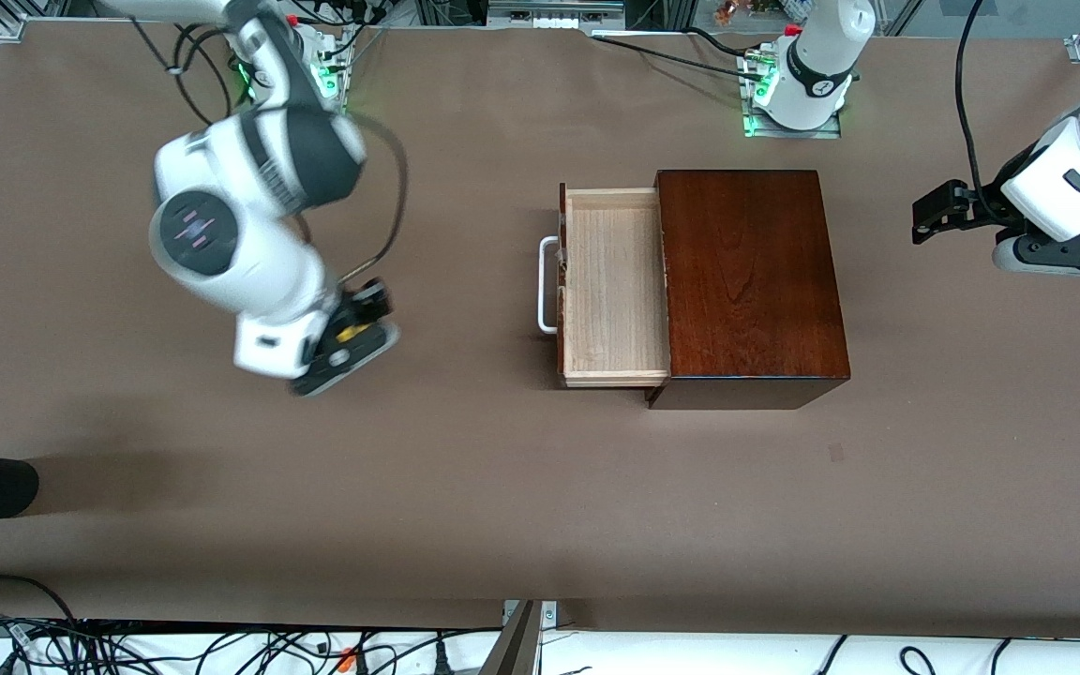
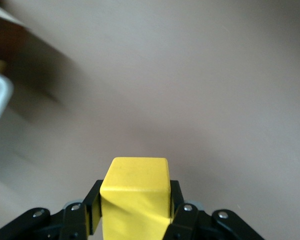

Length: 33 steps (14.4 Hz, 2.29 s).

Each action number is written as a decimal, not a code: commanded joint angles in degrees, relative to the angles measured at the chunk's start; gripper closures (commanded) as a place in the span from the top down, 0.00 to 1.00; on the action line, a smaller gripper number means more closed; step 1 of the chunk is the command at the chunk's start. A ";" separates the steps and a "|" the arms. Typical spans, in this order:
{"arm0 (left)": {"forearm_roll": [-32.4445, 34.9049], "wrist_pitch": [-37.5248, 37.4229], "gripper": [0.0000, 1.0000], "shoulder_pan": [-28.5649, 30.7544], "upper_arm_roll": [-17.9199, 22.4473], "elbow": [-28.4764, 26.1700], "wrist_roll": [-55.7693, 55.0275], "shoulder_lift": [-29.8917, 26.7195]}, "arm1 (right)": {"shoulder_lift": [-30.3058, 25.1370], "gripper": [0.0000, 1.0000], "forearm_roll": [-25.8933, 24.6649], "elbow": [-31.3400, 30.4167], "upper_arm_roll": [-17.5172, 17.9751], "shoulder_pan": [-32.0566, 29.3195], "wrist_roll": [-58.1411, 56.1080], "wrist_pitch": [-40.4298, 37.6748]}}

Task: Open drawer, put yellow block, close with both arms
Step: 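Carry the yellow cube with the right gripper over the open drawer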

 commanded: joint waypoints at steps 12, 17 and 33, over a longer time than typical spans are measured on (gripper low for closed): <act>0.55 0.61 1.00 -0.11 -0.13 -0.81 1.15 -1.23 | 8.71 0.42 -3.76 15.97 -0.47 20.10 -13.26 -0.77; 0.47 0.70 1.00 -0.11 -0.13 -0.81 1.15 -1.14 | 10.20 0.42 -3.76 16.33 1.99 21.68 -18.45 0.64; 0.47 0.61 1.00 -0.20 -0.13 -0.99 1.15 -1.14 | 19.96 0.42 -6.57 18.62 1.91 26.69 -18.99 5.21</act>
